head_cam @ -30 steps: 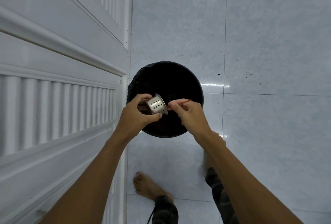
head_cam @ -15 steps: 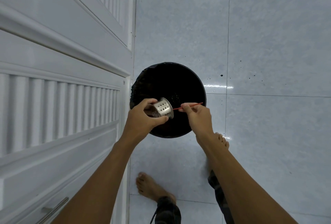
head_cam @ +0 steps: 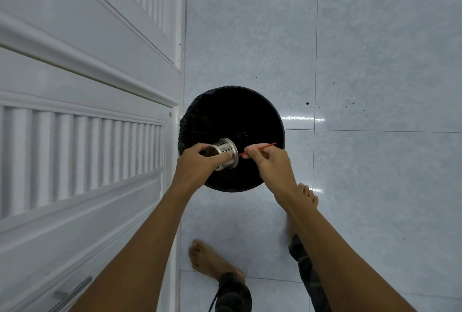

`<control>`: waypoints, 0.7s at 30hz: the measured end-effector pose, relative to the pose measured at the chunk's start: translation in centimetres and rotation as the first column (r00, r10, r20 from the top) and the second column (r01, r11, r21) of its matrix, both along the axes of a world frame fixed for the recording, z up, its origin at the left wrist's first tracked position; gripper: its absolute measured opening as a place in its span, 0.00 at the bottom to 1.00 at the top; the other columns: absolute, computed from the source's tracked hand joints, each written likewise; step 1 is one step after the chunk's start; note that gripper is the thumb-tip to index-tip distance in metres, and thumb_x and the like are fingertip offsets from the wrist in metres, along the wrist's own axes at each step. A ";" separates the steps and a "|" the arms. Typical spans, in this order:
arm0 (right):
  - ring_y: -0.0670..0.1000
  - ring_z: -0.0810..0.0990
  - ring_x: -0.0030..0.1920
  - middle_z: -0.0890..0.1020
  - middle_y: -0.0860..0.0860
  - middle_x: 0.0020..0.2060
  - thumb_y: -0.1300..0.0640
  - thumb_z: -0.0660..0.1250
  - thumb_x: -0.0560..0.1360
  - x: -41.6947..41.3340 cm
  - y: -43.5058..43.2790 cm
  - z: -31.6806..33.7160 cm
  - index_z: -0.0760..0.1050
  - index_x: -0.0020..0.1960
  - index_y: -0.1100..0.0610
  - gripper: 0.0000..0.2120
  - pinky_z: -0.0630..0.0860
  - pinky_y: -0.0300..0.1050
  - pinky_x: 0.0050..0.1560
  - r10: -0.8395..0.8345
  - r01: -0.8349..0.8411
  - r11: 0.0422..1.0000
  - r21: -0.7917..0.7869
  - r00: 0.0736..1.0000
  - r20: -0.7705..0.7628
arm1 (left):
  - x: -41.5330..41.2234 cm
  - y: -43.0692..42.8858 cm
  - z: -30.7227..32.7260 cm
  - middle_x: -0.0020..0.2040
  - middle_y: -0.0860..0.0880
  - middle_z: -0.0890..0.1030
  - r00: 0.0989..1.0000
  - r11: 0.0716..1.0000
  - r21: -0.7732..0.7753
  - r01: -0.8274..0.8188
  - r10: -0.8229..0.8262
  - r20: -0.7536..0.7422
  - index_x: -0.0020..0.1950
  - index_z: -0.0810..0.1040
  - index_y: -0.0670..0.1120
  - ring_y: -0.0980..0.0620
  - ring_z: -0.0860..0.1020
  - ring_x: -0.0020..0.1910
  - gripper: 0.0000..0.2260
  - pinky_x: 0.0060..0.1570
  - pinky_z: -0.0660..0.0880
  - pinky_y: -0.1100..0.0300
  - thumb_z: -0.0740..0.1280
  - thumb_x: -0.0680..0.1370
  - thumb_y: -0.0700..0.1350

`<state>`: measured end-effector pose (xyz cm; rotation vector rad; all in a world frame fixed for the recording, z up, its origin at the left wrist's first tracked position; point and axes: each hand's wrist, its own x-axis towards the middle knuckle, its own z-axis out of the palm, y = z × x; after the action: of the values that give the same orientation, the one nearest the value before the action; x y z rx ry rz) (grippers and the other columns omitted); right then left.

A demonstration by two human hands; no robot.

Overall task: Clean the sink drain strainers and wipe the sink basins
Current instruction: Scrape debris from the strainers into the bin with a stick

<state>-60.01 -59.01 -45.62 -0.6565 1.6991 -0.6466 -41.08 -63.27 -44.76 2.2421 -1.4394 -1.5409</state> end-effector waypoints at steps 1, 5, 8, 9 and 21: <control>0.45 0.82 0.51 0.87 0.48 0.45 0.52 0.66 0.81 0.2 0.2 -0.2 0.84 0.52 0.55 0.10 0.80 0.46 0.60 0.059 -0.059 0.998 0.003 0.998 -0.037 | -0.1 0.0 0.0 0.47 0.64 0.79 1.000 1.000 -0.006 0.011 -0.011 -0.003 0.56 0.78 0.59 0.63 0.79 0.47 0.18 0.37 0.73 0.72 0.78 0.70 0.59; 0.43 0.82 0.46 0.86 0.47 0.44 0.51 0.66 0.81 0.1 0.0 -0.5 0.84 0.54 0.55 0.11 0.81 0.42 0.53 -0.046 0.032 0.998 -0.059 0.966 -0.253 | -0.3 0.5 -0.2 0.49 0.61 0.79 1.000 1.000 -0.014 0.023 -0.023 0.013 0.62 0.77 0.56 0.63 0.78 0.46 0.23 0.36 0.73 0.73 0.79 0.70 0.58; 0.41 0.81 0.47 0.86 0.44 0.44 0.51 0.66 0.81 0.3 -0.5 -0.5 0.84 0.52 0.54 0.10 0.77 0.34 0.52 0.026 -0.042 0.994 -0.101 0.987 -0.157 | -0.3 0.6 -0.4 0.47 0.63 0.79 1.000 1.000 0.006 0.004 -0.004 0.015 0.63 0.79 0.53 0.63 0.78 0.46 0.23 0.39 0.71 0.72 0.78 0.71 0.58; 0.41 0.82 0.47 0.86 0.45 0.44 0.52 0.66 0.81 0.4 -0.4 -0.6 0.84 0.53 0.54 0.09 0.77 0.34 0.52 0.085 -0.100 0.991 -0.087 0.983 -0.162 | -0.3 0.6 -0.4 0.47 0.64 0.78 1.000 1.000 0.020 0.007 -0.008 0.007 0.61 0.78 0.55 0.63 0.78 0.46 0.22 0.39 0.71 0.72 0.78 0.71 0.58; 0.45 0.83 0.52 0.86 0.47 0.51 0.49 0.66 0.81 -0.2 -0.9 1.7 0.84 0.58 0.53 0.12 0.80 0.42 0.59 -0.075 0.020 0.987 -0.157 0.933 -0.351 | -0.8 1.2 -0.1 0.61 0.52 0.77 0.969 0.970 -0.054 -0.235 0.230 -0.086 0.70 0.70 0.49 0.56 0.77 0.59 0.36 0.50 0.75 0.67 0.83 0.67 0.46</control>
<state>-60.18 -59.90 -43.91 -0.8837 2.0200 -0.7287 -41.88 -62.04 -44.91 2.1949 -1.1400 -1.4698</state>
